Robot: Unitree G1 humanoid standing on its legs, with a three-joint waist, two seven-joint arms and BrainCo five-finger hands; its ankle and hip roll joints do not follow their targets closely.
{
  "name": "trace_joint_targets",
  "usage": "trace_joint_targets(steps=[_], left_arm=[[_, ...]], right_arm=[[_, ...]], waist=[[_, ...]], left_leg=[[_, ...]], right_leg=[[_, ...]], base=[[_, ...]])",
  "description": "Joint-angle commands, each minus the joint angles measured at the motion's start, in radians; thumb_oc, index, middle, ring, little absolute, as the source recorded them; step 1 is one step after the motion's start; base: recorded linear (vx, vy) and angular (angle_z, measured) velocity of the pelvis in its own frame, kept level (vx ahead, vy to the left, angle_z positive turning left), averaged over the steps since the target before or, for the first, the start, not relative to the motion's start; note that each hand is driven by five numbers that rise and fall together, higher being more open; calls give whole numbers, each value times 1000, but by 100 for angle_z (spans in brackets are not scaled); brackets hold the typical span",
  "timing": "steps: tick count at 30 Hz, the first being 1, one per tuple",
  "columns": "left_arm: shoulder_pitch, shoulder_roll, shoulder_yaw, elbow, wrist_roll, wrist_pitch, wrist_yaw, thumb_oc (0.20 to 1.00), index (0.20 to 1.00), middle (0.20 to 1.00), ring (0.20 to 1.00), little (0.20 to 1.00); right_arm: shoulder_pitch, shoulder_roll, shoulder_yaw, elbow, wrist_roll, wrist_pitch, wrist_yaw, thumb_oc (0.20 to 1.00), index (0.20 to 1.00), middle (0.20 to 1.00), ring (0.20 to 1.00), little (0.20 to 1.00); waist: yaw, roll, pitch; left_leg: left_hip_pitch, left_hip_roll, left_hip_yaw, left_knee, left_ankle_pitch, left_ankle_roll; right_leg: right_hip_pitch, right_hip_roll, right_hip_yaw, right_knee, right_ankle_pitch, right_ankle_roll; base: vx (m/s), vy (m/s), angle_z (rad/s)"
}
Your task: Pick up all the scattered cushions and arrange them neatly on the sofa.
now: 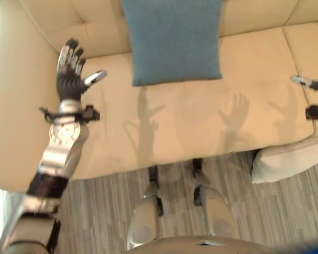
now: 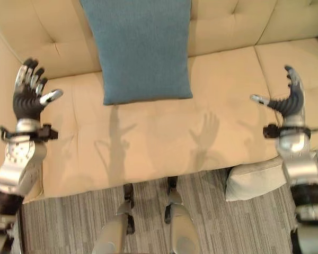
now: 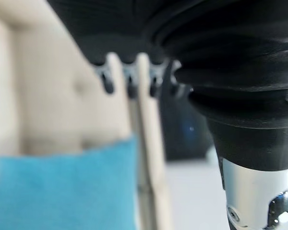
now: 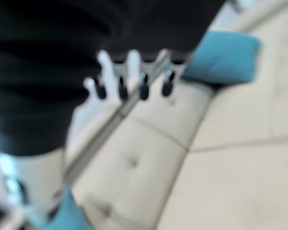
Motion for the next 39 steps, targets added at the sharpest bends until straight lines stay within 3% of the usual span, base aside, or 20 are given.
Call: trace_joint_targets(steps=[1, 5, 10, 12, 14, 16, 23, 31, 32, 33, 36, 39], left_arm=[[-71, 29, -64, 130, 46, 1, -83, 1000, 1000, 1000, 1000, 1000], [65, -63, -82, 318, 66, 67, -148, 1000, 1000, 1000, 1000, 1000], [78, -157, -120, 664, 189, 126, -154, 1000, 1000, 1000, 1000, 1000], [77, -173, -122, 714, 189, 133, -158, 1000, 1000, 1000, 1000, 1000], [58, -223, -127, 966, 309, 164, -161, 1000, 1000, 1000, 1000, 1000], [48, -238, -116, 1063, 339, 181, -168, 1000, 1000, 1000, 1000, 1000], [29, -247, -100, 1180, 408, 202, -168, 1000, 1000, 1000, 1000, 1000], [17, -251, -104, 1175, 417, 202, -159, 1000, 1000, 1000, 1000, 1000], [12, -246, -109, 1168, 411, 199, -155, 1000, 1000, 1000, 1000, 1000], [8, -241, -112, 1164, 416, 199, -153, 1000, 1000, 1000, 1000, 1000], [5, -234, -117, 1151, 412, 199, -158, 1000, 1000, 1000, 1000, 1000], [-5, -231, -117, 1145, 408, 200, -160, 1000, 1000, 1000, 1000, 1000]], right_arm=[[-60, -20, 76, 95, -49, -35, 46, 1000, 1000, 1000, 1000, 1000], [39, 68, 92, 180, -88, -21, 87, 1000, 1000, 1000, 1000, 1000], [67, 166, 153, 387, -99, 4, 112, 1000, 1000, 1000, 1000, 1000], [64, 176, 165, 424, -101, 6, 114, 1000, 1000, 1000, 1000, 1000], [68, 250, 215, 641, -100, 35, 146, 1000, 1000, 1000, 1000, 1000], [63, 282, 231, 760, -119, 53, 160, 1000, 1000, 1000, 1000, 1000], [78, 330, 198, 979, -140, 109, 172, 1000, 1000, 1000, 1000, 1000], [79, 370, 209, 1018, -168, 134, 177, 1000, 1000, 1000, 1000, 1000], [76, 376, 220, 1015, -178, 137, 177, 1000, 1000, 1000, 1000, 1000], [78, 378, 223, 1015, -178, 135, 176, 1000, 1000, 1000, 1000, 1000], [81, 383, 225, 1015, -174, 133, 178, 1000, 1000, 1000, 1000, 1000], [73, 381, 221, 1018, -177, 132, 173, 1000, 1000, 1000, 1000, 1000]], waist=[[-7, -32, -113], [-15, -29, -127], [-25, -29, -151], [-25, -29, -155], [-25, -34, -179], [-24, -34, -192], [-28, -40, -215], [-32, -62, -184], [-21, -63, -156], [-10, -54, -138], [2, -47, -136], [23, -46, -151]], left_leg=[[69, -12, 18, 4, -34, -57], [121, -8, 29, 4, -40, -54], [163, -13, 36, 4, -47, -45], [172, -15, 37, 4, -51, -42], [222, -25, 54, 4, -76, -23], [246, -32, 59, 4, -90, -16], [295, -66, 83, 4, -126, 15], [299, -117, 139, 4, -144, 57], [299, -114, 155, 4, -138, 66], [290, -102, 171, 4, -127, 70], [273, -83, 194, 4, -110, 74], [259, -66, 233, 4, -106, 74]], right_leg=[[72, -37, 6, 4, -79, 117], [122, -34, 7, 4, -87, 115], [166, -36, 9, 4, -88, 116], [174, -36, 11, 4, -88, 116], [209, -36, 27, 4, -91, 121], [226, -40, 34, 4, -91, 126], [251, -60, 74, 4, -70, 152], [180, -81, 146, 5, 13, 213], [160, -85, 84, 56, 7, 209], [162, -95, -6, 141, -49, 179], [192, -93, -86, 246, -135, 143], [246, -110, -176, 291, -195, 129]], base=[[44, -11, 3], [10, 4, -3], [1, 6, -2], [-2, 11, -2], [-1, 81, -9], [11, 67, -29], [-31, 100, -23], [-138, 136, -38], [-304, 114, -115], [-304, 99, -124], [-158, 27, -61], [-56, -33, -39]])
